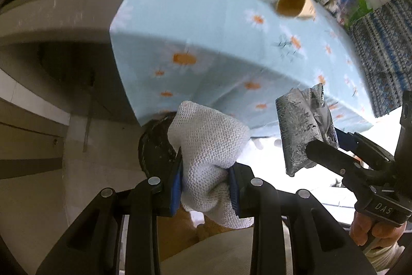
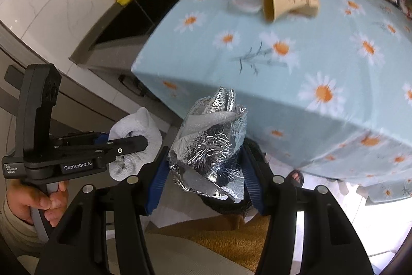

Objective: Collect trash
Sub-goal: 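Carry the white cloth and foil down over the black trash bin with both tools, then open both tools to drop the cloth and foil into the bin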

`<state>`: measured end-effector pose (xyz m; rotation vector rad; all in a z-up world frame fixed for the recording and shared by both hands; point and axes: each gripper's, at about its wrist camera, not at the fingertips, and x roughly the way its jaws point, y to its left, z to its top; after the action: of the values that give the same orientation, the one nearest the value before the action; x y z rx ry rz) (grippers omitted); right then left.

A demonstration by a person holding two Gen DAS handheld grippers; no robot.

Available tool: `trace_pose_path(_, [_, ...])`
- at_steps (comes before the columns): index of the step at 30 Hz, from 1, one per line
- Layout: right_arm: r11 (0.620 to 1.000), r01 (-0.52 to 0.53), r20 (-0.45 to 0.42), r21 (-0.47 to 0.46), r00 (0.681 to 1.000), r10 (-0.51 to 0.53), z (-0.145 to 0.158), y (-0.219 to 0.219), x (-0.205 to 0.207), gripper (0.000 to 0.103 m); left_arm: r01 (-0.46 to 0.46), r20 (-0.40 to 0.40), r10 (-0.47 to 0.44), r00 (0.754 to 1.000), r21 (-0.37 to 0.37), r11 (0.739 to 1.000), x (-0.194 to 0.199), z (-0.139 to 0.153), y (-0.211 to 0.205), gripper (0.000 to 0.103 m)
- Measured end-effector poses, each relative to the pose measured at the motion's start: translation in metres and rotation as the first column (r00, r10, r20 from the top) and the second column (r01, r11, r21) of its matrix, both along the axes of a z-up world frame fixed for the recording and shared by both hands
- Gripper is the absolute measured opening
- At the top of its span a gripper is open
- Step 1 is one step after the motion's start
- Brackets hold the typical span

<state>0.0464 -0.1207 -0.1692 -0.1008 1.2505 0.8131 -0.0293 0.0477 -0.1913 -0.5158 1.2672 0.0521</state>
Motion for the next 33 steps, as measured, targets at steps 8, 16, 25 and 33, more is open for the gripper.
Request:
trace_pose_path(8, [0.998, -0.011, -0.080, -0.061, 0.997, 0.007, -0.051, 0.006, -0.008, 0.055, 0.000, -0.082, -0.003, 0.997, -0.036, 0.999, -0.005, -0.048, 0.003, 0.028])
trace_pose_path(16, [0.995, -0.027, -0.133, -0.095, 0.991, 0.015, -0.094, 0.012, -0.009, 0.055, -0.008, -0.156, -0.002, 0.988, -0.061, 0.998, -0.010, -0.096, 0.005, 0.028])
trace_pose_path(25, [0.993, -0.023, -0.193, -0.116, 0.981, 0.000, -0.135, 0.024, -0.003, 0.056, -0.020, -0.208, 0.007, 0.978, -0.058, 0.998, -0.003, -0.129, 0.007, 0.029])
trace_pose_path(33, [0.993, -0.016, -0.200, -0.114, 0.980, -0.007, -0.145, 0.020, 0.005, 0.061, -0.023, -0.226, 0.010, 0.974, -0.053, 0.998, 0.006, -0.141, 0.010, 0.034])
